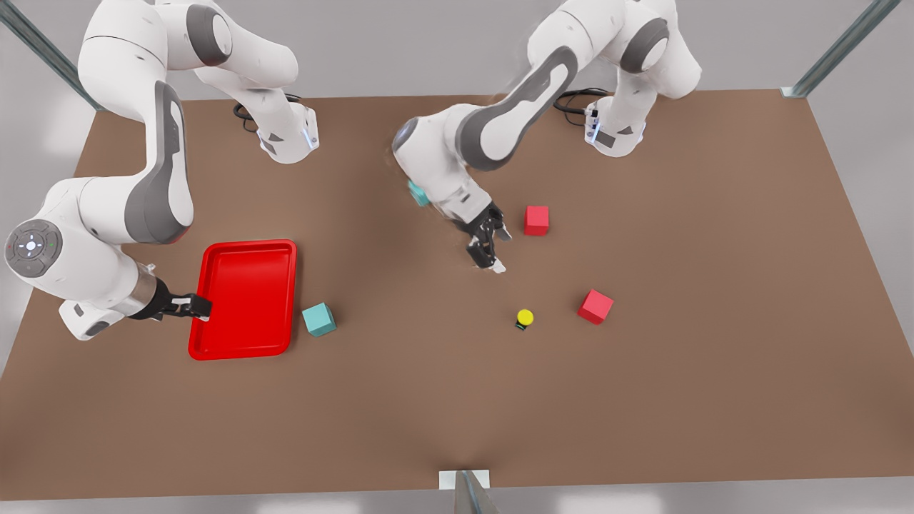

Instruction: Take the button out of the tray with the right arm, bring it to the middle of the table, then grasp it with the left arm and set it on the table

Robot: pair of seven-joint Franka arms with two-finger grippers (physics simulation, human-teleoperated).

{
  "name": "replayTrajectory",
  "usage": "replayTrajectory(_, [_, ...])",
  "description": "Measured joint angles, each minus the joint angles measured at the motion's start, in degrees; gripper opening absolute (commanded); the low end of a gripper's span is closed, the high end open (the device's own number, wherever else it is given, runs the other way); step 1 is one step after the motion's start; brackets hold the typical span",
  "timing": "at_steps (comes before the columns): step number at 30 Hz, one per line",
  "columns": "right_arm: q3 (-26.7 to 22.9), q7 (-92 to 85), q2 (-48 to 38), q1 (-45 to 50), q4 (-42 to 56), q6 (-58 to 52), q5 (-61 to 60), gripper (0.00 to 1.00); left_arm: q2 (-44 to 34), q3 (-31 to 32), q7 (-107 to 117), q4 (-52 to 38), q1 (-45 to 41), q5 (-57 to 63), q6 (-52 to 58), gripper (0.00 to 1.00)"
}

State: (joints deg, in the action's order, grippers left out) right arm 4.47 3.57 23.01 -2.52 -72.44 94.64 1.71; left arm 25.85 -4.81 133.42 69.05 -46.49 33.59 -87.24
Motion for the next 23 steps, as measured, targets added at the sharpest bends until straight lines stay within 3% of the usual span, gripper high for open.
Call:
replayTrajectory(3, [0.0, 0.0, 0.0, 0.1, 0.0, 0.1, 0.0, 1.0, -10.1, -0.1, -18.5, 0.8, 24.5, -17.9, 5.5, 1.0])
replayTrajectory(5, [0.0, 0.0, 0.0, 0.0, 0.0, 0.1, 0.0, 1.0, -17.6, -0.1, -30.9, 13.4, 30.9, -24.9, 4.2, 1.0])
replayTrajectory(7, [0.0, -0.1, 0.0, 0.1, 0.0, 0.1, 0.0, 1.0, -21.3, 0.2, -42.0, 21.9, 32.5, -27.3, 0.9, 1.0])
replayTrajectory(9, [0.0, -0.1, 0.0, 0.0, 0.0, 0.2, 0.0, 1.0, -21.8, 0.3, -51.7, 24.2, 32.5, -28.2, -1.5, 1.0])
replayTrajectory(23, [0.0, -0.1, 0.2, 0.2, 0.0, 0.3, 0.0, 1.0, -21.9, 0.3, -95.6, 25.0, 30.2, -29.1, -7.4, 1.0])
